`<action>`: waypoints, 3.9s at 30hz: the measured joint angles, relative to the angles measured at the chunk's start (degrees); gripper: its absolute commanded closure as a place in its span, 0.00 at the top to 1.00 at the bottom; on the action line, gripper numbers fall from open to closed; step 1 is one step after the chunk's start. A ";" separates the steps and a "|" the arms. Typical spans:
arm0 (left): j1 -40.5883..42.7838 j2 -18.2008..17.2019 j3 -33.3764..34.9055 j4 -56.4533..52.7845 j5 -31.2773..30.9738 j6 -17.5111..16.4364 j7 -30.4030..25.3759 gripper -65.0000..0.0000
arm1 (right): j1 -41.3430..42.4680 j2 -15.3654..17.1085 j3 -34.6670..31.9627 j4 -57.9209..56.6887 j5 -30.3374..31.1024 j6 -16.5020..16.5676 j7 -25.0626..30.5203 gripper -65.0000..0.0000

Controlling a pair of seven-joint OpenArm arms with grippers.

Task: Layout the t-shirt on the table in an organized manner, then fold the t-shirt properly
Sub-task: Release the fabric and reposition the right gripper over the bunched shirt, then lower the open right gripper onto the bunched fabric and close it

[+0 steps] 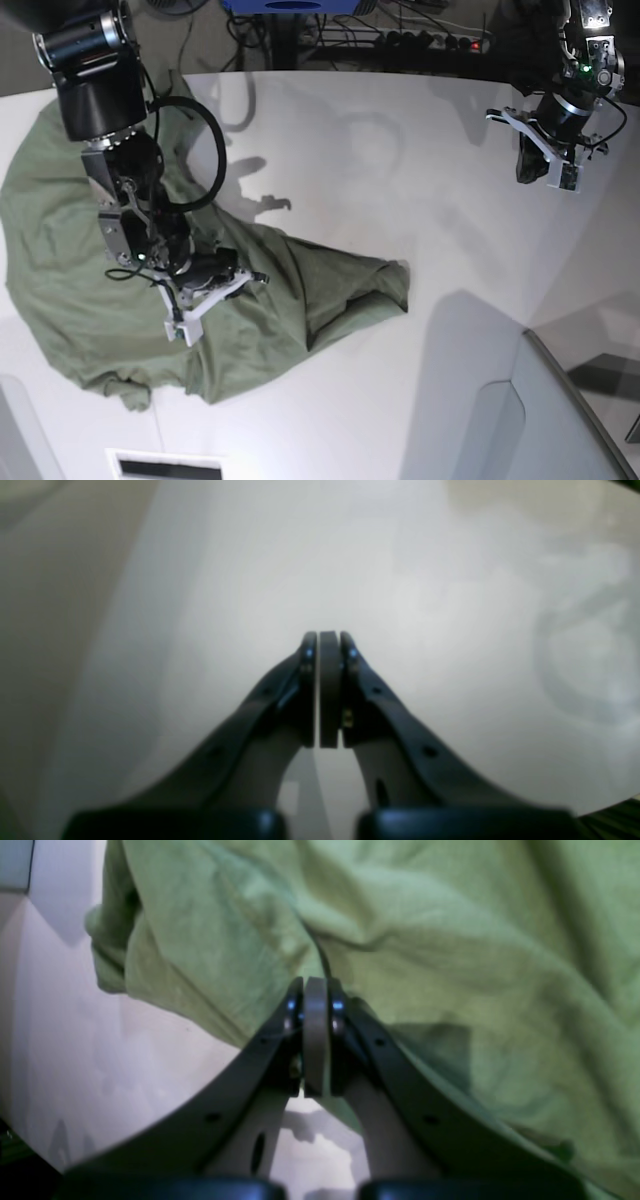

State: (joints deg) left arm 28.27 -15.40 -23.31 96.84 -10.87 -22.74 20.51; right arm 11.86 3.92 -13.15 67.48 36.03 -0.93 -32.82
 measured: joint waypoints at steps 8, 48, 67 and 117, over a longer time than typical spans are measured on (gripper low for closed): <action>-0.31 0.31 0.28 0.28 -0.13 -0.22 -0.17 0.00 | -0.22 0.00 0.02 -5.42 0.00 -0.11 0.02 0.01; -1.11 2.58 0.52 2.47 -0.24 -0.20 0.00 0.00 | 3.30 -3.45 -11.96 7.43 0.44 0.09 -8.13 0.02; -0.94 2.82 0.11 2.32 -0.15 -0.22 -0.02 0.00 | 12.83 -3.48 -11.56 -10.27 -0.04 -0.15 1.81 0.64; -2.03 2.56 0.02 2.03 0.04 -0.22 -0.09 0.00 | 8.09 -7.06 -11.74 -6.73 -0.15 -0.17 -3.45 0.00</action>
State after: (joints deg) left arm 26.24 -12.84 -23.29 98.87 -10.83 -22.96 20.43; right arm 19.94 -3.14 -24.88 60.75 35.88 -1.10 -36.27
